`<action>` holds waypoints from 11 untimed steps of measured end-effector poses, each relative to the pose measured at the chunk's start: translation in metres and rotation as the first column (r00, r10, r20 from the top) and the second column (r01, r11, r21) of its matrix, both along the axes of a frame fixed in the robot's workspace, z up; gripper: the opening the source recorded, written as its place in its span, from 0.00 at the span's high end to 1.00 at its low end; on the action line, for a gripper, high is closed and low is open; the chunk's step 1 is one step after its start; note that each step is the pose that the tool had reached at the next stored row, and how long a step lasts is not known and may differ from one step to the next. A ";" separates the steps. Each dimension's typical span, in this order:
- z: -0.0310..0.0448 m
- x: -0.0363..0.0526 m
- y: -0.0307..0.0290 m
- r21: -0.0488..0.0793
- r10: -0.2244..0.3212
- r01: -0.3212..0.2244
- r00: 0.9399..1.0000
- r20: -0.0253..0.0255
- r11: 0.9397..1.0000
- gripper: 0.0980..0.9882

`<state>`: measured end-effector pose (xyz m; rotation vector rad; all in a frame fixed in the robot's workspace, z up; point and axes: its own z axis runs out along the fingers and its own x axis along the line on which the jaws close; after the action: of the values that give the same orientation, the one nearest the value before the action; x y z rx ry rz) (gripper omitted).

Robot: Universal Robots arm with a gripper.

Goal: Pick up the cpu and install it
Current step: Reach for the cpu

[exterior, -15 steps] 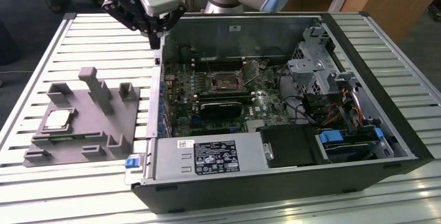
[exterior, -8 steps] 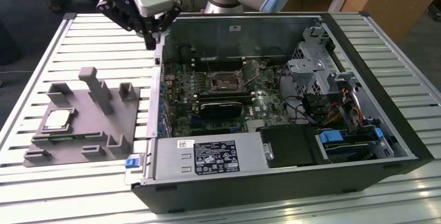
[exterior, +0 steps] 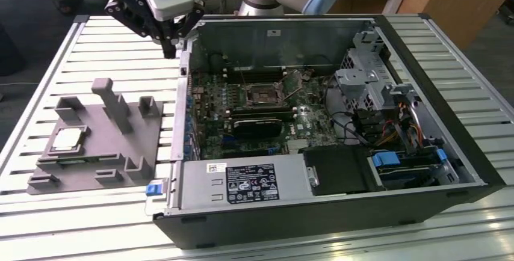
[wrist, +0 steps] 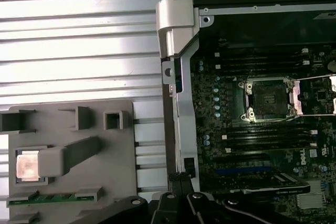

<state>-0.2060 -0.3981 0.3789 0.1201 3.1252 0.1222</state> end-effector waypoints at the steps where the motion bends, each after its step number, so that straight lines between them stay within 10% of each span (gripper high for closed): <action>1: 0.0000 -0.0011 0.0000 0.000 0.000 0.000 1.000 0.000 1.000 0.99; 11: -0.0009 -0.0125 0.0000 0.000 0.000 0.000 1.000 -0.004 1.000 0.99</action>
<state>-0.2184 -0.3981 0.3779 0.1204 3.1291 0.1219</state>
